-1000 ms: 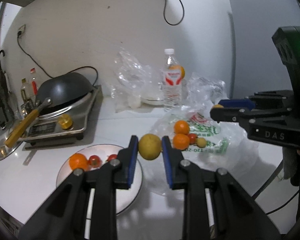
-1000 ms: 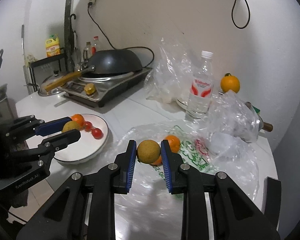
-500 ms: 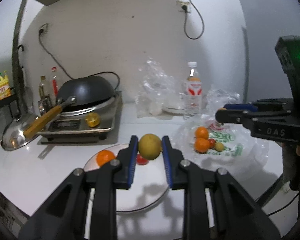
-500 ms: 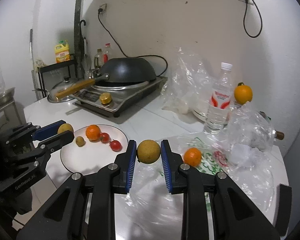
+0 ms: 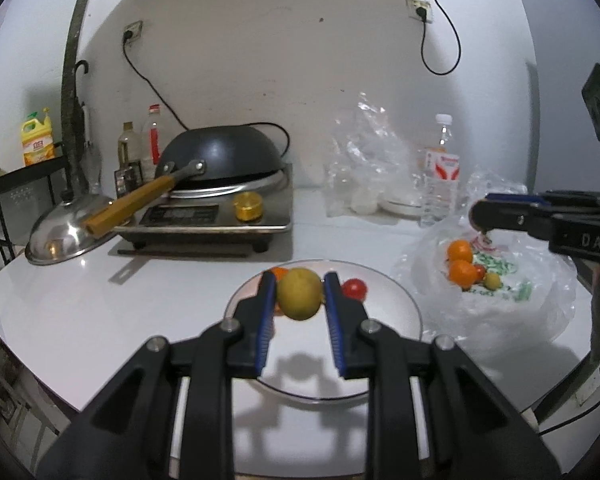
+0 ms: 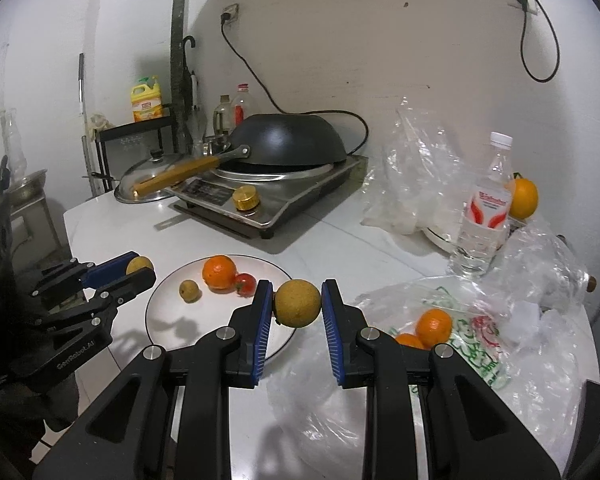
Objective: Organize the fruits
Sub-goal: 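Carry the yellow fruits in both grippers over to the white plate, then lower the left gripper and open it to release the yellow fruit on the plate, then lower the right gripper and open it to release the yellow fruit beside the others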
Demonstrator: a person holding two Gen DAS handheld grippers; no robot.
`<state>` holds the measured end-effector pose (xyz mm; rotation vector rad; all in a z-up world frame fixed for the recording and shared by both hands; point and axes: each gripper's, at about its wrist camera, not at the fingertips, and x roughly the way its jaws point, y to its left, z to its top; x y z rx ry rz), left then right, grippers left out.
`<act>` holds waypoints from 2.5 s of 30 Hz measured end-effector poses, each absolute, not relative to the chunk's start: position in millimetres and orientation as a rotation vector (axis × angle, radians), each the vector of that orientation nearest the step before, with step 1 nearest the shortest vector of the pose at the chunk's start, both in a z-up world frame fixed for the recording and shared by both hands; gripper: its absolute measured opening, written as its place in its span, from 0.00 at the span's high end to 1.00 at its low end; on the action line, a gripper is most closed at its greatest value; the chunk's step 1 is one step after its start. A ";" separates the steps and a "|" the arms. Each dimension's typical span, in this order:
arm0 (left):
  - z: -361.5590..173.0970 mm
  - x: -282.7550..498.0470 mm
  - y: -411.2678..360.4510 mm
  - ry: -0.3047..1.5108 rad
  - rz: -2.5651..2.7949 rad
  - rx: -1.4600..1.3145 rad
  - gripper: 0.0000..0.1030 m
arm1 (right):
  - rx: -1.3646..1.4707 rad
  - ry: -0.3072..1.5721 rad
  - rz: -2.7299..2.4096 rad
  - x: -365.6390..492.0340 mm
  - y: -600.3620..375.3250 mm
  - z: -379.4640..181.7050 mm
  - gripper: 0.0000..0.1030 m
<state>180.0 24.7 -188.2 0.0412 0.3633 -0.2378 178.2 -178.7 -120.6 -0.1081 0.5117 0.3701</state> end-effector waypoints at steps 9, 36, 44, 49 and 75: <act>-207.9 192.5 37.4 0.407 -0.218 0.028 0.76 | -0.114 0.543 0.410 189.2 -157.7 -133.2 0.74; -241.6 221.3 42.7 0.499 -0.241 0.040 0.76 | -0.148 0.631 0.448 226.2 -116.2 -165.2 0.74; -243.3 223.3 44.6 0.504 -0.255 0.032 0.75 | -0.156 0.648 0.458 234.2 -105.1 -171.6 0.74; -240.6 221.4 49.3 0.493 -0.272 0.011 0.74 | -0.164 0.661 0.469 239.0 -97.2 -176.3 0.74; -240.6 223.0 92.1 0.479 -0.206 -0.087 0.71 | -0.198 0.748 0.480 261.8 -61.7 -203.4 0.74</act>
